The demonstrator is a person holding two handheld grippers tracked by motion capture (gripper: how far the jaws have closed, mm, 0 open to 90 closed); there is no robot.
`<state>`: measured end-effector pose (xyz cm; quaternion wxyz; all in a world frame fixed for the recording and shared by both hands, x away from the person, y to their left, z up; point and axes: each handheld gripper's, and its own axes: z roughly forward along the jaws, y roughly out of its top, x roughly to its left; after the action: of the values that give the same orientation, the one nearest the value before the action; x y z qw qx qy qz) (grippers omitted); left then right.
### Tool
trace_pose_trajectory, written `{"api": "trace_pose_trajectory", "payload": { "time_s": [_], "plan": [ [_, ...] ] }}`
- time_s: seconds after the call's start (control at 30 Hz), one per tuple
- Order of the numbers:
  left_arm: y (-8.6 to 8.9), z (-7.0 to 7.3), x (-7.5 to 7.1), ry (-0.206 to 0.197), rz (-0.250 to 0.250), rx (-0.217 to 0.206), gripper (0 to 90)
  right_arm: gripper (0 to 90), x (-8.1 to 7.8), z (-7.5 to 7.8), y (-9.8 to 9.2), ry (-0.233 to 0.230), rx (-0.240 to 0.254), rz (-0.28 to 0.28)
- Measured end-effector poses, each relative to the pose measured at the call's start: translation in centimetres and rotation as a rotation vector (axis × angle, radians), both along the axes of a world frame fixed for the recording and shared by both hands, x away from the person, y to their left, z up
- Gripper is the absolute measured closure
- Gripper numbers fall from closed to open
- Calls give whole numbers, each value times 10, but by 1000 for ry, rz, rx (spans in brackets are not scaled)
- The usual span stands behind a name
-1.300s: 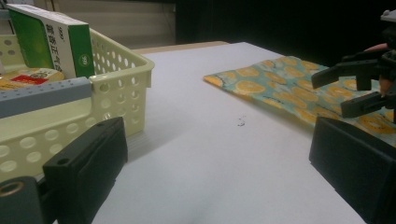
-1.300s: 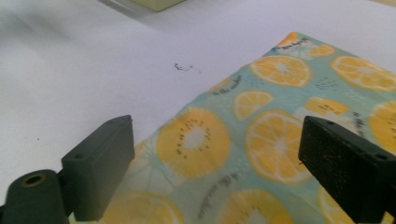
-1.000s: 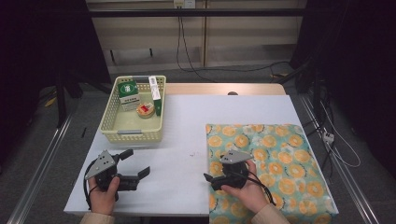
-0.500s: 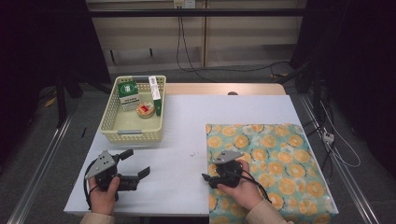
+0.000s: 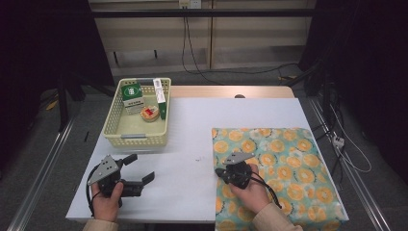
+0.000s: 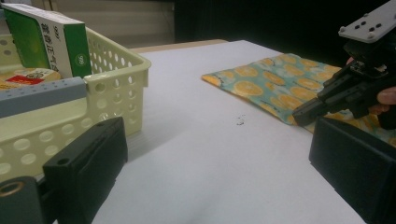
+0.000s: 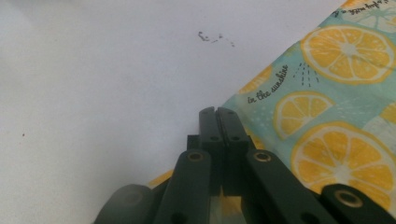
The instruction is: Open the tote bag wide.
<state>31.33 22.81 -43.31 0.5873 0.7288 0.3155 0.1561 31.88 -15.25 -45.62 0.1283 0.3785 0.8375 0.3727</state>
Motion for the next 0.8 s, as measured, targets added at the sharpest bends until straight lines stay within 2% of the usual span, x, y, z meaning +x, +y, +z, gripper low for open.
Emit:
{"api": "trace_pose_trajectory", "payload": {
  "time_s": [0.17,0.37,0.73,0.8],
  "plan": [
    [0,0,0,-2,-1,3,43,900,10,9,-8,7,40,-32],
    [-2,0,1,0,-10,8,43,900,23,25,-15,-17,61,-41],
    [-2,0,1,-2,-15,7,43,900,44,34,-28,-18,112,-102],
    [-3,0,1,-3,-15,6,44,900,50,36,-29,-23,106,-111]
  ]
}}
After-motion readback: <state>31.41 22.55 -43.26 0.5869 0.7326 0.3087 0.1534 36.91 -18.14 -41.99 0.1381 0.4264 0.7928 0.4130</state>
